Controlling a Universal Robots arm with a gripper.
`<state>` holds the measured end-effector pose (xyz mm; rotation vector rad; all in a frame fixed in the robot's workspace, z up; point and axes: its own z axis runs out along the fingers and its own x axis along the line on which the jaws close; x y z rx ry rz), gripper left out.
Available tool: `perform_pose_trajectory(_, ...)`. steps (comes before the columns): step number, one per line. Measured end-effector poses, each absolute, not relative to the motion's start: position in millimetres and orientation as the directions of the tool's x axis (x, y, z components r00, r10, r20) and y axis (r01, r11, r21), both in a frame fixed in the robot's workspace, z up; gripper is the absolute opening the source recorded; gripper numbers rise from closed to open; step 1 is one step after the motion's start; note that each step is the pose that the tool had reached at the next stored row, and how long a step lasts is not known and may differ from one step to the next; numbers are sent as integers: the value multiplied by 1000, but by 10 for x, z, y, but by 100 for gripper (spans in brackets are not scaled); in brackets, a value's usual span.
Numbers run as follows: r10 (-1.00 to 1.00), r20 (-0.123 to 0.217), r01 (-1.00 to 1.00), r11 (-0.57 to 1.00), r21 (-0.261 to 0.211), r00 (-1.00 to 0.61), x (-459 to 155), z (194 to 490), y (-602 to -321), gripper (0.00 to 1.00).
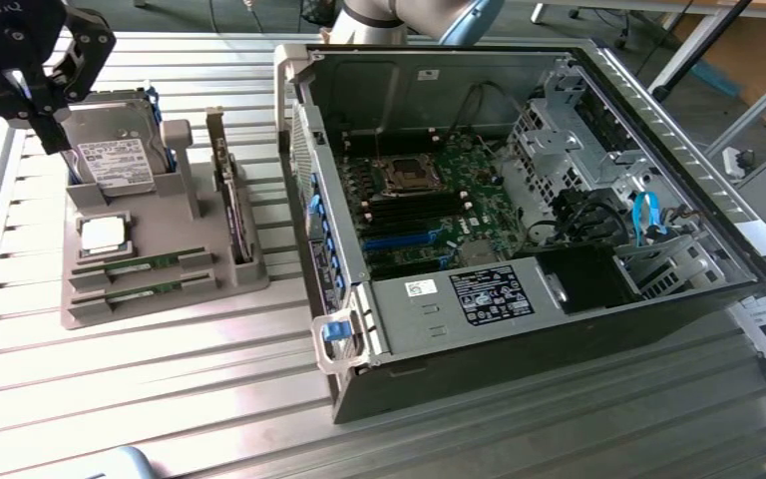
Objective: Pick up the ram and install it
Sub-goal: 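Pick up the ram and move it above insertion slot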
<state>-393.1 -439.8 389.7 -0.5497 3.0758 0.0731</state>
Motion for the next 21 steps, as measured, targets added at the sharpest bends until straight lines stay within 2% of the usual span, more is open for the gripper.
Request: perform_pose_trajectory(21, -480, -23, -481, 876, 41, -877, -3931, 3897, -4398, 11)
